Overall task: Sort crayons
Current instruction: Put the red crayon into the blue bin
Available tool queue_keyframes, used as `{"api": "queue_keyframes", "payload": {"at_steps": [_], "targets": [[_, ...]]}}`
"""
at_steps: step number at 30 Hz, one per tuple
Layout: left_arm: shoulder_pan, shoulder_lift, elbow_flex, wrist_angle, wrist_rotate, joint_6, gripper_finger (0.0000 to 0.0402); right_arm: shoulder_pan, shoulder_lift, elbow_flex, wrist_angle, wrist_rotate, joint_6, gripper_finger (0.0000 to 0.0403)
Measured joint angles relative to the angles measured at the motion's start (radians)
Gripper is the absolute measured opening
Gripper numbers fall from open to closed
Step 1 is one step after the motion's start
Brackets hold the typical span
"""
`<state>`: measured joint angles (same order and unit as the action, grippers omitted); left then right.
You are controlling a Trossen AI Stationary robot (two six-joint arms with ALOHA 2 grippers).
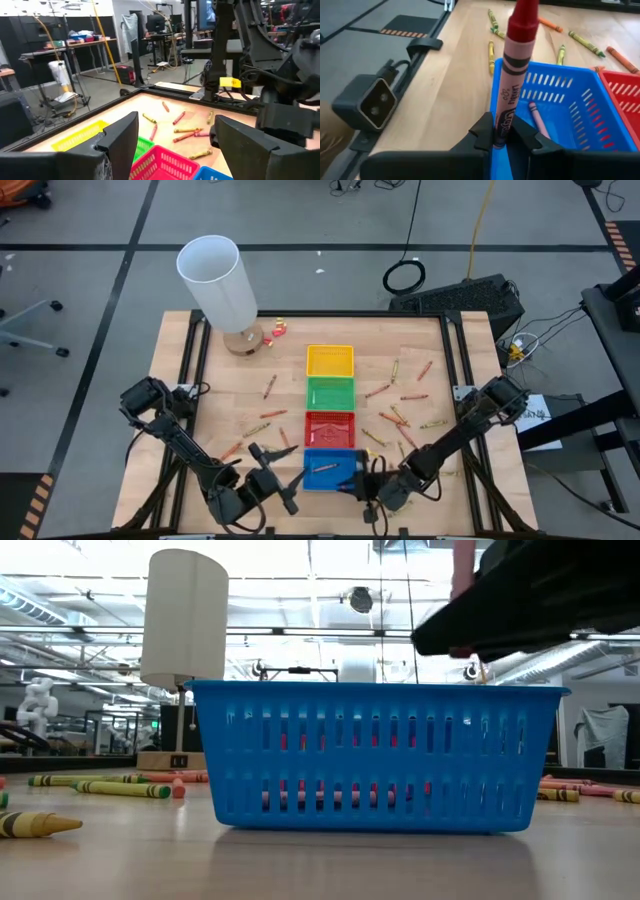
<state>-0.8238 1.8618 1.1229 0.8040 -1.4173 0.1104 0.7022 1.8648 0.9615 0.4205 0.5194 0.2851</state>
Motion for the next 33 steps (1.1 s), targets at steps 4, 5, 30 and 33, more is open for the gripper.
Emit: {"api": "queue_keyframes", "payload": {"at_steps": [4, 5, 30, 33], "targets": [[0.027, 0.0, 0.0, -0.008, 0.095, 0.047, 0.0263, 0.002, 0.0, 0.0, -0.014, -0.001, 0.048, 0.002], [0.034, 0.0, 0.0, -0.017, 0.125, 0.061, 0.0263, 0.002, 0.0, 0.0, -0.016, -0.001, 0.069, 0.002], [0.032, -0.06, 0.0, -0.304, 0.184, 0.054, 0.0263, -0.14, 0.001, 0.182, -0.519, -0.052, 0.325, 0.002], [0.017, -0.061, 0.0, -0.381, 0.183, -0.042, 0.0263, -0.141, 0.001, 0.182, -0.535, -0.052, 0.312, 0.002]]}}
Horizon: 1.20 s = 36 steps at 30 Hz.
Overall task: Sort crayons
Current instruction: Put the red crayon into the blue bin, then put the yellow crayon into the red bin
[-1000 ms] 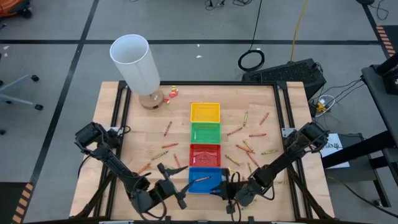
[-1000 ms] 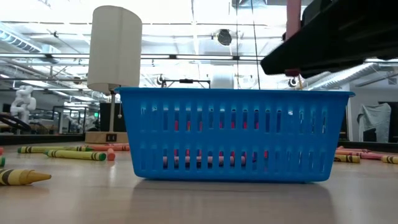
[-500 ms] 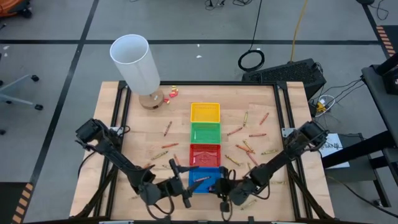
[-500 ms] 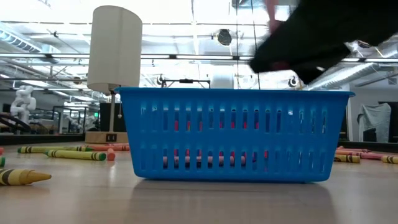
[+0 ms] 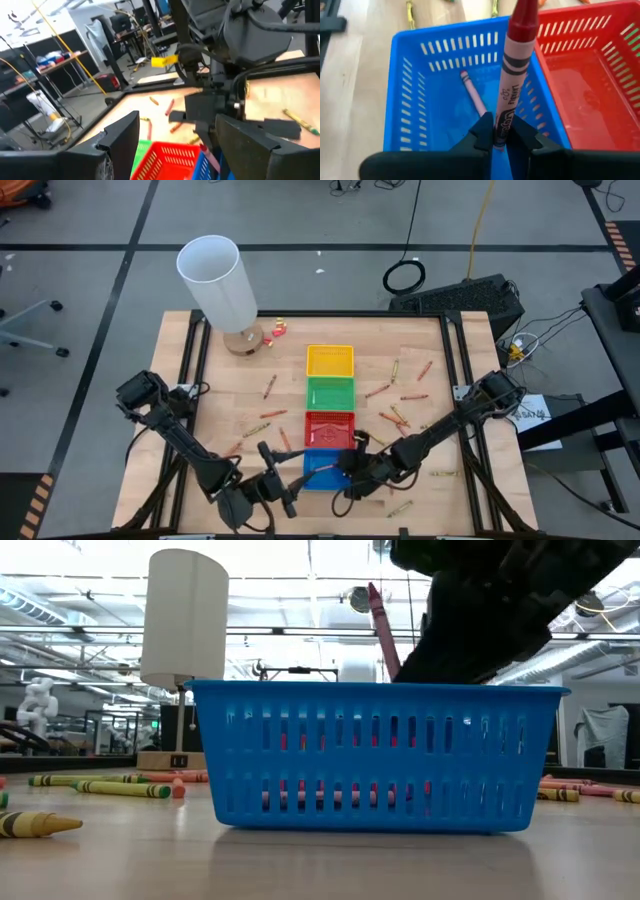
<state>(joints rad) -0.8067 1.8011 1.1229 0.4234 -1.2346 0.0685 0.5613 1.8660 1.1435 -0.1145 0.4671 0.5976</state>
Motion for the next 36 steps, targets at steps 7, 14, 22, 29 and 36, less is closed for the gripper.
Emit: {"api": "queue_keyframes", "payload": {"at_steps": [7, 14, 22, 29, 36], "targets": [[-0.001, 0.0, 0.0, -0.129, 0.0, -0.193, 0.0263, 0.002, 0.001, -0.01, -0.003, -0.003, -0.006, 0.002], [0.008, 0.0, 0.0, -0.183, 0.022, -0.245, 0.0263, 0.003, 0.001, -0.01, -0.007, -0.028, -0.011, 0.0023], [0.008, 0.0, 0.0, -0.179, 0.027, -0.248, 0.0263, 0.003, 0.001, -0.01, -0.011, -0.028, -0.008, 0.0059], [0.008, 0.0, 0.0, -0.179, 0.028, -0.256, 0.0263, 0.003, 0.006, -0.011, -0.01, -0.026, -0.008, 0.0083], [0.008, 0.0, 0.0, -0.18, 0.029, -0.267, 0.0263, 0.015, -0.063, 0.006, -0.054, -0.026, -0.019, 0.0082]]}}
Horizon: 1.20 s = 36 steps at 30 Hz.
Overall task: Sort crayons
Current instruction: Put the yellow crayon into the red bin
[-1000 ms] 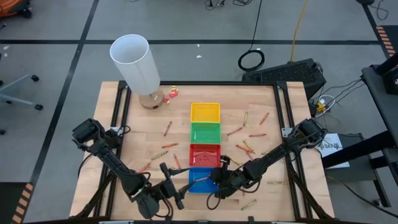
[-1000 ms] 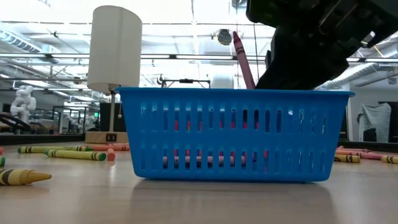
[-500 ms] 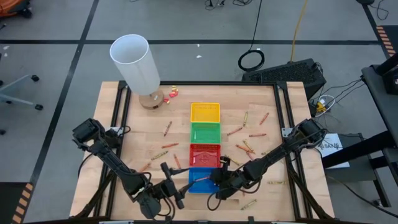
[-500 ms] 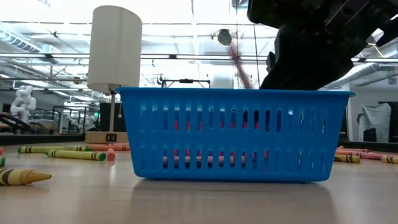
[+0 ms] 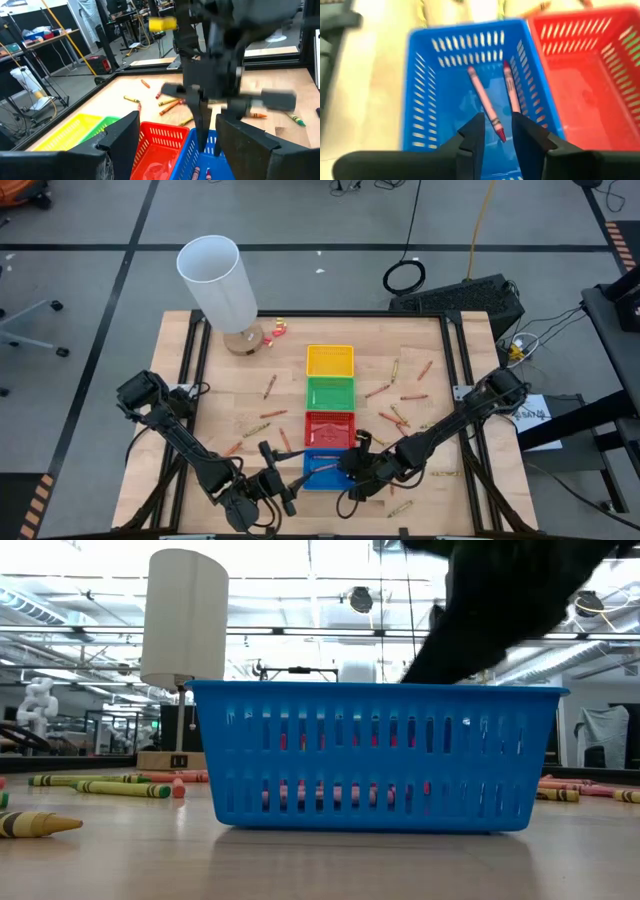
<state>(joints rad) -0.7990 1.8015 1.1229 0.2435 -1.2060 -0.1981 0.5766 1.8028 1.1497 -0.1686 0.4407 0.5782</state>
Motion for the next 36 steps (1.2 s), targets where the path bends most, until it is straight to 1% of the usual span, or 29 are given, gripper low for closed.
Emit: {"api": "queue_keyframes", "payload": {"at_steps": [5, 10, 13, 17, 22, 25, 31, 34, 36], "targets": [[0.0, 0.0, 0.0, -0.003, 0.0, 0.001, 0.0263, 0.044, -0.113, 0.006, -0.081, 0.0, -0.022, 0.0082], [0.0, 0.0, 0.0, -0.017, 0.0, 0.0, 0.0263, 0.115, -0.226, 0.007, -0.281, 0.009, 0.046, 0.0082], [0.0, 0.001, 0.0, -0.022, 0.0, 0.001, 0.0263, 0.171, -0.26, 0.007, -0.409, 0.085, 0.129, 0.0082], [0.003, 0.001, 0.0, -0.025, 0.0, 0.0, 0.0263, 0.25, -0.26, -0.023, -0.505, 0.198, 0.219, 0.0082], [0.012, 0.001, 0.0, -0.025, 0.0, -0.007, 0.0263, 0.303, -0.26, -0.115, -0.486, 0.234, 0.33, 0.0079], [0.02, 0.001, 0.0, -0.024, 0.018, -0.007, 0.0263, 0.32, -0.26, -0.178, -0.44, 0.242, 0.384, 0.0074], [0.039, 0.001, 0.0, -0.022, 0.058, -0.008, 0.0263, 0.326, -0.26, -0.286, -0.335, 0.249, 0.423, 0.0066], [0.048, 0.001, 0.0, -0.024, 0.069, -0.024, 0.0263, 0.321, -0.26, -0.328, -0.286, 0.293, 0.419, 0.0066], [0.055, 0.001, 0.0, -0.028, 0.107, -0.042, 0.0263, 0.317, -0.26, -0.351, -0.263, 0.314, 0.404, 0.0066]]}}
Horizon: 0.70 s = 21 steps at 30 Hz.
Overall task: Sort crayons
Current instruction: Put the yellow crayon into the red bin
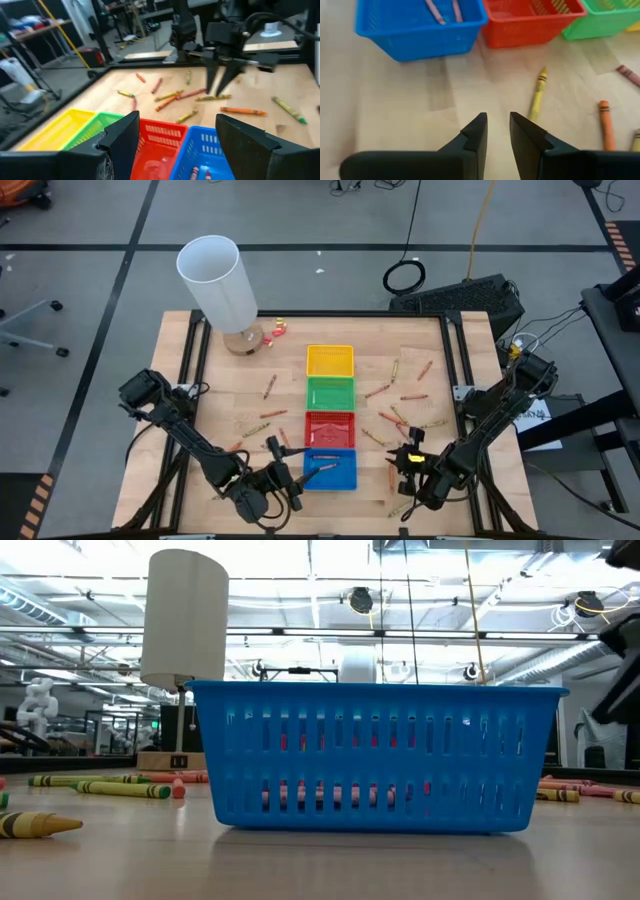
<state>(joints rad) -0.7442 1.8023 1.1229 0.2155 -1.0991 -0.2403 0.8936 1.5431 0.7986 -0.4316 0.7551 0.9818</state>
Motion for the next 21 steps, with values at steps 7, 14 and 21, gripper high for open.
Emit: {"api": "queue_keyframes", "payload": {"at_steps": [7, 14, 21], "targets": [[0.0, 0.0, 0.0, -0.034, 0.049, -0.011, 0.0263, -0.018, 0.0, -0.072, 0.094, 0.011, -0.005, 0.0066], [0.004, 0.0, 0.0, -0.042, 0.049, -0.06, 0.0263, -0.023, 0.0, -0.148, 0.253, 0.007, -0.042, 0.0066], [0.004, 0.0, 0.0, -0.042, 0.049, -0.148, 0.0263, -0.03, 0.0, -0.151, 0.269, 0.012, -0.129, 0.0066]]}}
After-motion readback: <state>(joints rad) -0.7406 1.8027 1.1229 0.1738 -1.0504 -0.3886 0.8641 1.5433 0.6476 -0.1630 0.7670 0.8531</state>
